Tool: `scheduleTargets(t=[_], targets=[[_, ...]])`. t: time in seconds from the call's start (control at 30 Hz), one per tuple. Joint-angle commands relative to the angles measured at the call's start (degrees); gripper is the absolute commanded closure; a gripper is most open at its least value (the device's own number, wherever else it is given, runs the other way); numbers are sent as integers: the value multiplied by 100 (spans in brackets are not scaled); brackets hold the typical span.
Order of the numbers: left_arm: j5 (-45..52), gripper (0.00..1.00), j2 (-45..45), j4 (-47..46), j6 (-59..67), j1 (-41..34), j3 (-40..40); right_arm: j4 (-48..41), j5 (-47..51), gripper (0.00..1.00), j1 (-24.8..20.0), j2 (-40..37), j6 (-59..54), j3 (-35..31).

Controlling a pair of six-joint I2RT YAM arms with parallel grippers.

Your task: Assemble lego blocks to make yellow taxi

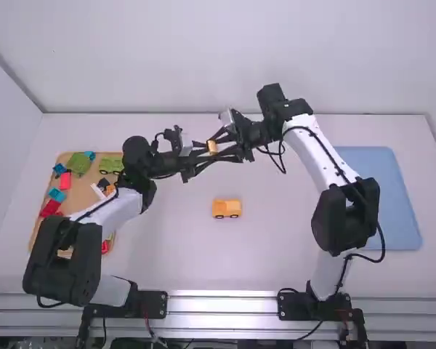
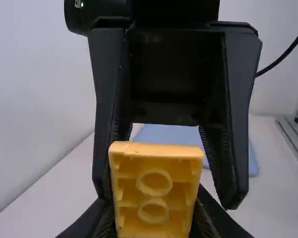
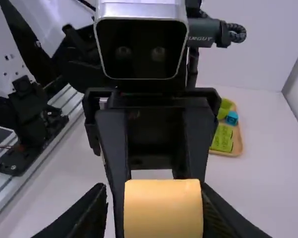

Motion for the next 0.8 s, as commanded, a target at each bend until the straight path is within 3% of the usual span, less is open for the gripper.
scheduleTargets(t=[0.0, 0.37, 0.4, 0.5, 0.57, 0.6, 0.77], targets=[[-28, 81, 39, 11, -2, -37, 149, 20, -433, 59, -50, 70, 79, 153], [-26, 79, 39, 197, -4, -37, 149, 15, -450, 78, -76, 70, 68, 153], [-26, 76, 39, 197, -4, -37, 149, 28, -452, 80, -83, 70, 70, 153], [-26, 51, 39, 201, -4, -37, 149, 26, -455, 83, -81, 70, 72, 153], [-24, 9, 39, 199, -4, -37, 149, 59, -468, 88, -81, 70, 74, 153], [-28, 1, 39, 186, -2, -35, 149, 76, -479, 88, -87, 70, 72, 153], [-369, 1, 39, -131, -4, -37, 146, 17, -363, 88, -260, 70, 85, 343]])
